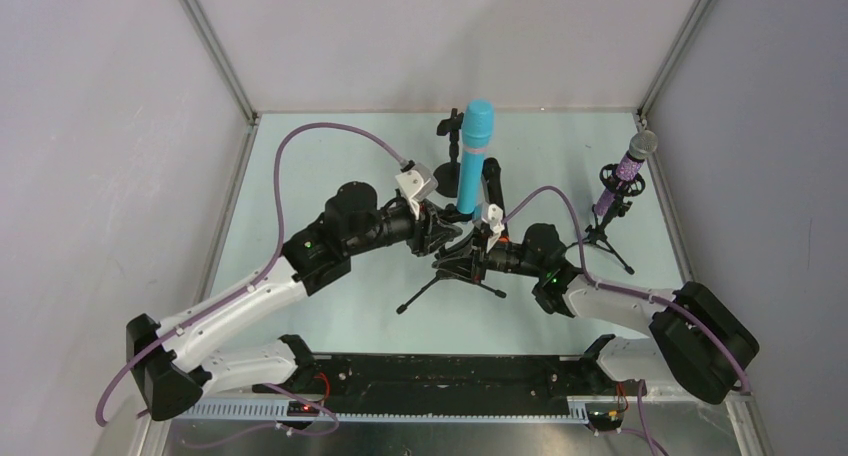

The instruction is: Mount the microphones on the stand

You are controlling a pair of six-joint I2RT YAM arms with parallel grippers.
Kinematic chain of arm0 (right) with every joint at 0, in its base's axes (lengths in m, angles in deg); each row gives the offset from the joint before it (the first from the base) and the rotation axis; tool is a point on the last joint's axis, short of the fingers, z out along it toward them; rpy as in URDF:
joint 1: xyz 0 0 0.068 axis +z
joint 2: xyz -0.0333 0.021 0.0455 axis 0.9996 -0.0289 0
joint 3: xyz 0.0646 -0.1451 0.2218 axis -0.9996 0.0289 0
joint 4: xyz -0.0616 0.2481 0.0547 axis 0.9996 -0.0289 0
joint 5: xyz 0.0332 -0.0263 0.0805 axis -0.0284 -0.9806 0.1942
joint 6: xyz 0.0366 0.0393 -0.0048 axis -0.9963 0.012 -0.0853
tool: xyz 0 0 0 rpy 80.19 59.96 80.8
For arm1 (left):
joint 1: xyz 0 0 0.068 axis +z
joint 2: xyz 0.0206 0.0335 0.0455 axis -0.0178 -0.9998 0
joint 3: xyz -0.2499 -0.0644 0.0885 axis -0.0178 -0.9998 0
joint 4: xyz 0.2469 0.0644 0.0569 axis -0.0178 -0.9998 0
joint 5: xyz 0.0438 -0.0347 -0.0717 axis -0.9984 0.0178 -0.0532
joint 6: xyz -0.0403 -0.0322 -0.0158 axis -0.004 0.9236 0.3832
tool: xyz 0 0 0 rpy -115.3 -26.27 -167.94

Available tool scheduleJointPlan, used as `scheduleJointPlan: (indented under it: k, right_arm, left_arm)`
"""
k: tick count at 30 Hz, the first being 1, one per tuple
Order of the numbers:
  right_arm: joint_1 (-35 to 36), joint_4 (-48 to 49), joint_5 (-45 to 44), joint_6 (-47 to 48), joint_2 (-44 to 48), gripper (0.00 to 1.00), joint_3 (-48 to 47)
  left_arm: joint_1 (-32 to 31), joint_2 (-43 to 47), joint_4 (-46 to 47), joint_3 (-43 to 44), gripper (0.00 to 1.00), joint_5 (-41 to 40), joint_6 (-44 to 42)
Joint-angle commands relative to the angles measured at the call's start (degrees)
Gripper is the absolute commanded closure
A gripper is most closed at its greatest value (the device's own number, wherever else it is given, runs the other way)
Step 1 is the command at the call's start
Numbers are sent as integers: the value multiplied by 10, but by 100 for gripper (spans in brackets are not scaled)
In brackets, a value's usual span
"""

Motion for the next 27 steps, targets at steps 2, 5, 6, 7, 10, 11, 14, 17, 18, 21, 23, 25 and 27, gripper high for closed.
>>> scheduleJointPlan:
  k: [2, 5, 6, 7, 10, 11, 14, 17, 18, 21, 23, 25, 27]
  right_arm:
    - [-7, -21, -21, -14, -15, 100, -10]
    - [-6, -32, -18, -8, -17, 100, -10]
    - [-6, -33, -18, -7, -17, 100, -10]
    - [-6, -36, -18, -6, -18, 100, -11]
    - [-7, -43, -27, -5, -19, 100, -10]
    - [-6, -47, -30, -4, -19, 100, -11]
    - [-2, -58, -59, -1, -17, 100, -10]
    - [6, -76, -94, 2, -11, 100, -10]
    - [12, -80, -113, 4, -7, 100, -10]
    - [22, -93, -150, 8, 0, 100, -10]
    - [29, -99, -174, 8, 4, 100, -10]
    - [32, -103, -182, 7, 7, 100, -10]
    - [33, -103, -183, 4, 10, 100, -10]
  left_arm:
    - [-11, 23, 54, 42, 100, 27, -12]
    - [-12, 27, 57, 47, 100, 28, -13]
    - [-12, 28, 57, 49, 100, 29, -11]
    - [-12, 28, 57, 53, 100, 27, -10]
    - [-12, 29, 57, 62, 100, 12, 2]
    - [-12, 30, 57, 66, 100, 9, 4]
    - [-12, 36, 57, 74, 100, -29, 19]
    - [-13, 42, 57, 81, 100, -73, 33]
    - [-12, 45, 58, 83, 100, -96, 41]
    - [-12, 46, 57, 86, 100, -143, 66]
    - [-12, 45, 57, 87, 100, -192, 85]
    - [-12, 42, 57, 88, 100, -207, 98]
    - [-12, 35, 57, 90, 100, -201, 103]
